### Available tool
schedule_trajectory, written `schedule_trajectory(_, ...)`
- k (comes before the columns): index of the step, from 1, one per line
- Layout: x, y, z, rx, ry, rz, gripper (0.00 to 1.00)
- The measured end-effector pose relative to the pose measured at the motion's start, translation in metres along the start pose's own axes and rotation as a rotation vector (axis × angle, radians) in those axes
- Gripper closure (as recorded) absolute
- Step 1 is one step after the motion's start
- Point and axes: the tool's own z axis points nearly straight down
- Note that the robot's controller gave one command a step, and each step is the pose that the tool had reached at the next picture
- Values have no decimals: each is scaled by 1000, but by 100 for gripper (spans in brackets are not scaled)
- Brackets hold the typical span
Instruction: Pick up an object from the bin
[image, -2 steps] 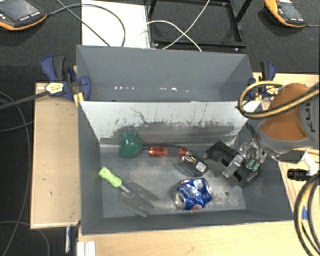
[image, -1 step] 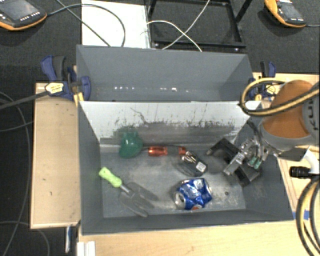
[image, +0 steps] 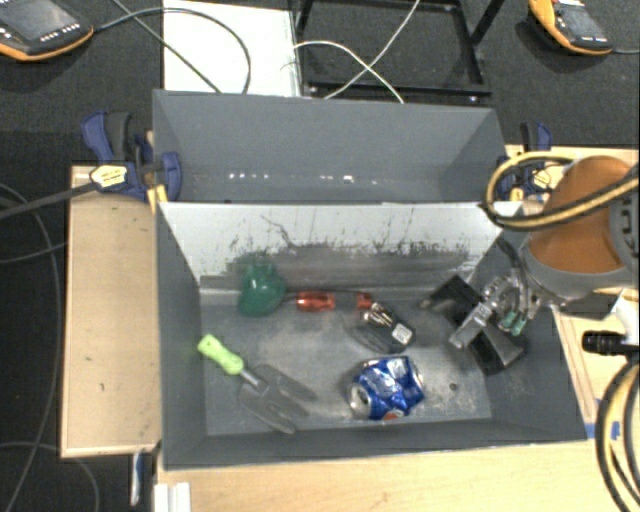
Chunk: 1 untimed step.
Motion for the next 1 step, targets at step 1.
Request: schedule_trajectory(1,2,0,-12,3,6,-1,100)
